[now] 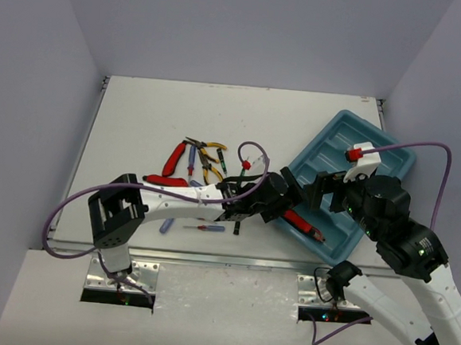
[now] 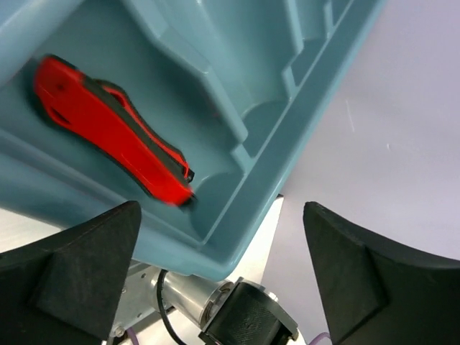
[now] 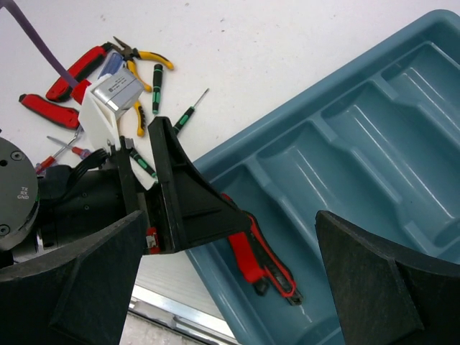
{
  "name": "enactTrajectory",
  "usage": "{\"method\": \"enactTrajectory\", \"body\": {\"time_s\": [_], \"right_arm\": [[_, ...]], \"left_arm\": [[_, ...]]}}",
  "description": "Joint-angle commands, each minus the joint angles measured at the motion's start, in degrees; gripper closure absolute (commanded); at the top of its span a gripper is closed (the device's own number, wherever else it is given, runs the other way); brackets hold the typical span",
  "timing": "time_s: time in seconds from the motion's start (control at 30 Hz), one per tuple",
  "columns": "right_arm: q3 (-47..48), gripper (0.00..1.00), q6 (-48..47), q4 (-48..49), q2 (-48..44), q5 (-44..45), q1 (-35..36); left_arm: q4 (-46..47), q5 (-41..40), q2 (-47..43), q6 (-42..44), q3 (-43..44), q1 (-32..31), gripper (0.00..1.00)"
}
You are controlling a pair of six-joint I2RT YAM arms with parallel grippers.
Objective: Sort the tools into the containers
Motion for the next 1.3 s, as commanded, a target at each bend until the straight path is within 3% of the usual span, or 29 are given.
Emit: {"method": "enactTrajectory", "body": {"time_s": [0.0,0.2,0.3,0.43,0.57,0.7,0.77,0.9,1.27], "right_arm": [[2.3,0.01,-0.4,1.2,0.1,1.3,0.0],[2.9,0.01,-0.6,1.1,0.5,1.0,0.0],[2.2,0.01,-1.0,1.3,0.6,0.5,0.1],[1.0,0.01,-1.4,2.5,0.6,-1.9,0.1],[0.4,0.01,-3.3,4.4,1.1,-7.7,0.0],[-3.1,0.01,-4.0,7.6,0.4,-13.9,0.0],[-3.9,0.01,-4.0,8.5,0.3,-16.6,0.0],[-5.2,0.01,-4.8,9.9,0.5,-21.0,0.1],[-8.0,0.01,-5.6,12.4,-0.1,-26.2,0.1]], "left_arm": [[0.0,-4.5,-4.4,2.4,3.0,-0.1,0.02],[-9.6,-15.3,-13.1,9.7,2.9,5.4,0.0],[-18.5,-15.7,-19.8,15.1,-1.7,18.4,0.0],[-16.1,-10.2,-24.3,36.9,-8.4,34.7,0.0],[-11.2,-8.9,-21.9,58.5,-12.1,38.1,0.0],[-11.8,-4.2,-14.8,72.3,-10.7,43.5,0.01],[-14.3,0.4,-9.7,75.6,-7.5,46.3,0.06],[-18.7,4.7,-0.4,78.9,-2.1,51.1,0.05],[-19.5,18.9,9.4,82.4,1.1,56.9,0.09]]}}
